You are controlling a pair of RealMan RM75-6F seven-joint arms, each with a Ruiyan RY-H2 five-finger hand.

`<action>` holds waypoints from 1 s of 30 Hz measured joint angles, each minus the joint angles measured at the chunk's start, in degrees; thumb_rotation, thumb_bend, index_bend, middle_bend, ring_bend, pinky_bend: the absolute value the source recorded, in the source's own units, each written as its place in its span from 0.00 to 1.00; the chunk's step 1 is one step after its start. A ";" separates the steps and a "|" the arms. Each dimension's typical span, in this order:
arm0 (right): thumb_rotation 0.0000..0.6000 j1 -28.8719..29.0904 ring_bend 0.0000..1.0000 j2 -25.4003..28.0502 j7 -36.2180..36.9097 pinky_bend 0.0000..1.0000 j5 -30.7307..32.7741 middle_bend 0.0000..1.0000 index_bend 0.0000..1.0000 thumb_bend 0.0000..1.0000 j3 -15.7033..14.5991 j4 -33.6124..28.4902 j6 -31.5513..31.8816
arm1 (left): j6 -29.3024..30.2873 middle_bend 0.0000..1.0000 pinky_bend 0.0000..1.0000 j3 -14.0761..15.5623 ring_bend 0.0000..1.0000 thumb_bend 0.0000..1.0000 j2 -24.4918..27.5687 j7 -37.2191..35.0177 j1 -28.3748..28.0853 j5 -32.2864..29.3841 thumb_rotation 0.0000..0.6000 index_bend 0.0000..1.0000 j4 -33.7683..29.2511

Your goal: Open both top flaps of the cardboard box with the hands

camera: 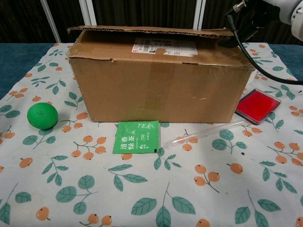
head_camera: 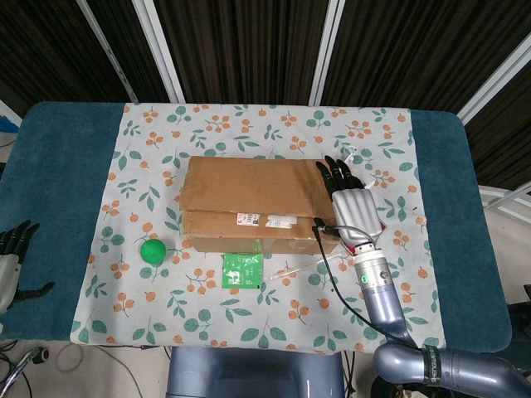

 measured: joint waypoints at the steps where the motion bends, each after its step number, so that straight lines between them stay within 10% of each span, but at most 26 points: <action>1: 1.00 0.42 0.00 -0.17 0.02 0.26 0.26 0.00 0.00 0.29 0.32 0.37 -0.14 | -0.06 0.00 0.00 -0.03 0.00 0.11 0.03 -0.08 -0.04 -0.09 1.00 0.00 -0.03; 17: 1.00 10.53 0.00 1.30 -2.59 0.26 6.50 0.00 0.00 0.29 10.57 4.79 -3.92 | -0.98 0.00 0.00 0.05 0.00 0.11 0.38 -0.35 -0.33 -0.91 1.00 0.00 -1.05; 30: 1.00 22.99 0.00 -1.03 -4.10 0.26 18.92 0.00 0.00 0.29 16.49 27.09 -11.13 | -1.28 0.00 0.00 0.48 0.00 0.11 0.81 -0.21 -0.38 -0.91 1.00 0.00 -1.80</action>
